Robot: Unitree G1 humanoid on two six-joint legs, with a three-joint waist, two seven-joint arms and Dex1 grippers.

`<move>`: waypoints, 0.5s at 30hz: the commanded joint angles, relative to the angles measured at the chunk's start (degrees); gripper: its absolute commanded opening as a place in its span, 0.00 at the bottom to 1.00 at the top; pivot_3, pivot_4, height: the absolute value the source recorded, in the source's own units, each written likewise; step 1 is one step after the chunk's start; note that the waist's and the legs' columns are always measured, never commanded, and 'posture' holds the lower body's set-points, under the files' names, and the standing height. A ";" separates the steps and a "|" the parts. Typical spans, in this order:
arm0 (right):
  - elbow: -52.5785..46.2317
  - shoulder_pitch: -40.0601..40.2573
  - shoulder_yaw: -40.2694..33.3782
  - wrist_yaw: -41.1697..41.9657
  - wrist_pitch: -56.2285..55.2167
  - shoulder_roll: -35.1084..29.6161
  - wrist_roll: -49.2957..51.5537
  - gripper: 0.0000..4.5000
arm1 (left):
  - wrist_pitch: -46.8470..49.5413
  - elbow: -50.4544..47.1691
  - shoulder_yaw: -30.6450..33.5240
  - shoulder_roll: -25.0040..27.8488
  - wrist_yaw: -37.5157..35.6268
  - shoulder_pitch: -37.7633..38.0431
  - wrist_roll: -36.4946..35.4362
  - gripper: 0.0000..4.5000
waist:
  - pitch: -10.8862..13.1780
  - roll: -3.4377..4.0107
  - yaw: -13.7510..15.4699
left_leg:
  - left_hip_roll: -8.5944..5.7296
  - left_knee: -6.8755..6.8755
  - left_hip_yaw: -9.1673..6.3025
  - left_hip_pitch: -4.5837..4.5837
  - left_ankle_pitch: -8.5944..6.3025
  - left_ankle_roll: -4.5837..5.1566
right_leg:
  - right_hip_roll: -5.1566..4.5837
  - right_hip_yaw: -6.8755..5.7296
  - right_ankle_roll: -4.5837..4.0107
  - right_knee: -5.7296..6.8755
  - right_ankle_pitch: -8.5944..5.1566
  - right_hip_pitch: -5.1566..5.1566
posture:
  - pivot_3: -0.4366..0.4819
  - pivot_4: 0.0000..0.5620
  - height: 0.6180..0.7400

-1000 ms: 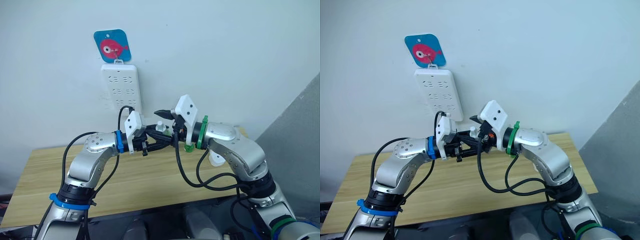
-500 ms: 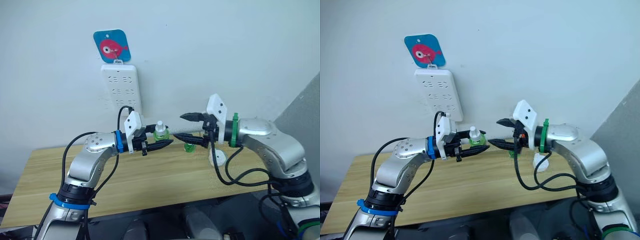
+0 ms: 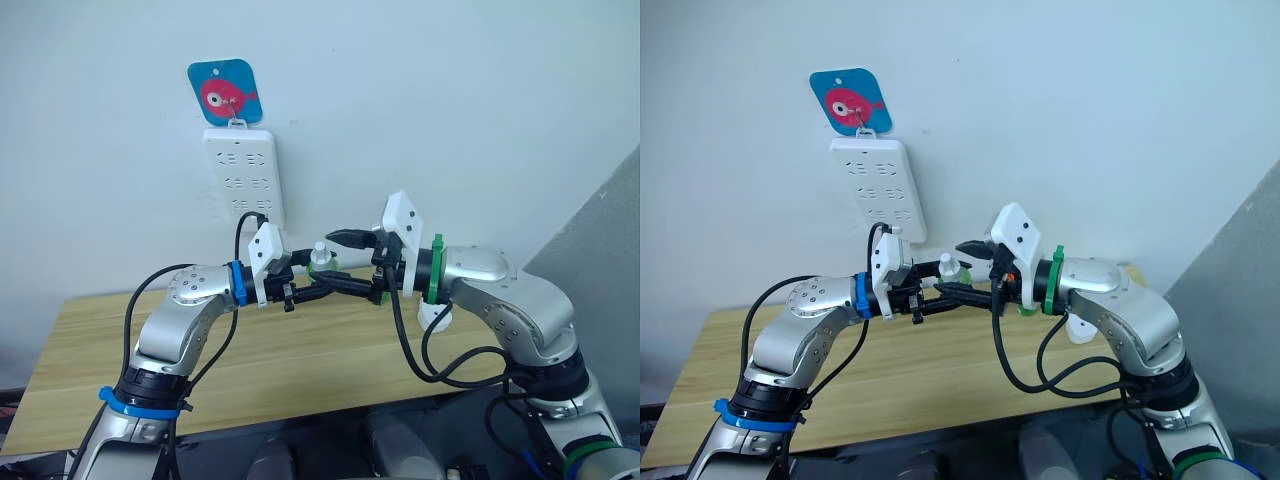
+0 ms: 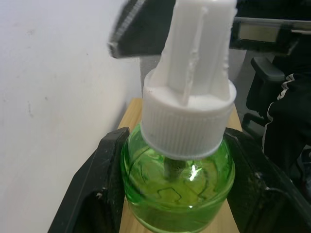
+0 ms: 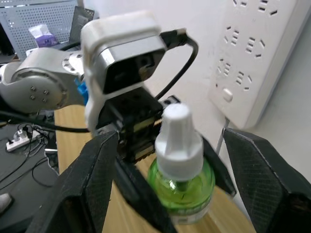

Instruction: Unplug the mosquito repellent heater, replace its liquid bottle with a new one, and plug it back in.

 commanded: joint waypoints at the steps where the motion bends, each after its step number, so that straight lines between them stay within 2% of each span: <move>1: 0.16 -2.35 -0.29 -0.07 -0.80 1.26 0.39 0.79 | -1.05 -1.91 0.35 0.15 -0.19 -0.21 -0.18 0.51 | 0.00 0.00 -0.04 | 0.00 -0.01 0.00 0.01 0.00 0.00 | 0.00 0.00 -0.01 0.00 0.01 0.00 | 0.30 0.14 1.00; 4: 0.97 -2.84 0.06 0.39 -1.45 1.30 -0.09 0.79 | -1.13 -2.09 0.39 0.23 -0.18 -0.01 -0.15 0.51 | 0.00 0.01 -0.04 | 0.02 -0.02 -0.03 0.02 0.00 0.00 | 0.01 -0.04 -0.02 0.01 0.01 0.00 | 0.30 0.14 1.00; 6: 1.88 -2.99 0.09 0.47 -2.25 1.67 -0.40 0.71 | -1.15 -2.33 0.40 0.30 -0.18 0.21 -0.14 0.51 | 0.00 0.01 -0.05 | 0.01 -0.02 -0.02 0.01 0.00 0.00 | 0.01 -0.02 -0.02 0.00 0.01 0.00 | 0.30 0.14 1.00; 7: 2.15 -3.06 0.21 0.76 -2.52 1.63 -0.45 0.66 | -1.15 -2.46 0.40 0.34 -0.18 0.32 -0.13 0.51 | 0.00 0.01 -0.05 | 0.01 -0.02 -0.01 0.01 0.00 0.00 | 0.01 -0.02 -0.02 0.00 0.01 0.00 | 0.30 0.14 1.00; 14: 2.10 -3.43 -0.14 3.65 -3.30 0.88 0.95 0.10 | -0.73 -3.14 0.40 0.38 0.09 0.76 -0.14 0.51 | 0.00 0.01 -0.03 | 0.01 -0.02 -0.02 0.01 0.00 0.00 | 0.01 -0.03 -0.02 0.01 0.01 0.00 | 0.31 0.14 1.00; 15: 1.88 -3.50 -0.11 4.19 -3.53 0.64 1.05 0.09 | -0.63 -3.24 0.40 0.43 0.11 0.83 -0.18 0.51 | -0.01 0.01 -0.03 | 0.01 -0.02 -0.02 0.01 0.00 0.00 | 0.01 -0.03 -0.02 0.01 0.01 0.00 | 0.31 0.14 1.00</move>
